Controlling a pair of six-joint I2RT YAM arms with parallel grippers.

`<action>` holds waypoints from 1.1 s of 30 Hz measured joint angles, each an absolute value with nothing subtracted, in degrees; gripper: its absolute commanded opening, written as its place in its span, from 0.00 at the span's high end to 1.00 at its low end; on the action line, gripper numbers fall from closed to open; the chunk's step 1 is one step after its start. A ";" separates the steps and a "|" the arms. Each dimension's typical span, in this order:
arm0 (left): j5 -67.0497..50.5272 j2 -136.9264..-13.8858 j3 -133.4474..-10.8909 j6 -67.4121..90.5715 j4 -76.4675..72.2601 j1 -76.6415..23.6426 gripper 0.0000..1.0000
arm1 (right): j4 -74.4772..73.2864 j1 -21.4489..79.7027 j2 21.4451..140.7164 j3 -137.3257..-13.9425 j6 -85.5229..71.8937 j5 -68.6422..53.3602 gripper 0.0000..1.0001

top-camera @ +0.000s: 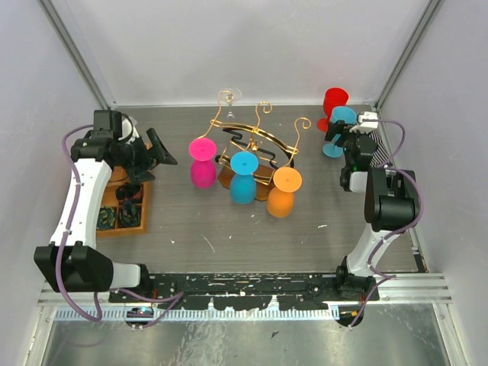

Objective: Take the wine glass off the wine glass rack

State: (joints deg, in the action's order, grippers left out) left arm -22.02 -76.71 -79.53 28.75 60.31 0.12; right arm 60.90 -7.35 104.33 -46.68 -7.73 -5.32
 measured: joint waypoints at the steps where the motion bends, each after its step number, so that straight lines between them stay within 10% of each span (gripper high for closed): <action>1: -22.06 -76.73 -79.53 28.82 59.94 0.12 0.02 | 62.06 -7.35 104.81 -46.68 -7.75 -5.54 0.25; 14: -21.89 -76.12 -77.08 28.77 56.49 0.12 0.00 | 66.76 -7.90 110.39 -47.68 -7.25 -7.81 0.16; 17: -21.89 -76.12 -76.75 28.80 56.05 0.12 0.00 | 66.76 -8.01 110.39 -47.68 -6.66 -8.12 0.01; 33: -19.70 -75.83 -74.87 28.99 54.65 0.12 0.01 | 60.49 -8.01 105.65 -44.27 -3.88 -7.31 0.00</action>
State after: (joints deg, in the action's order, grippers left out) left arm -19.70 -75.83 -74.87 28.99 54.65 0.12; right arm 60.49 -8.01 105.65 -44.27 -3.88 -7.31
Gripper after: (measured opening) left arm 0.997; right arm 0.999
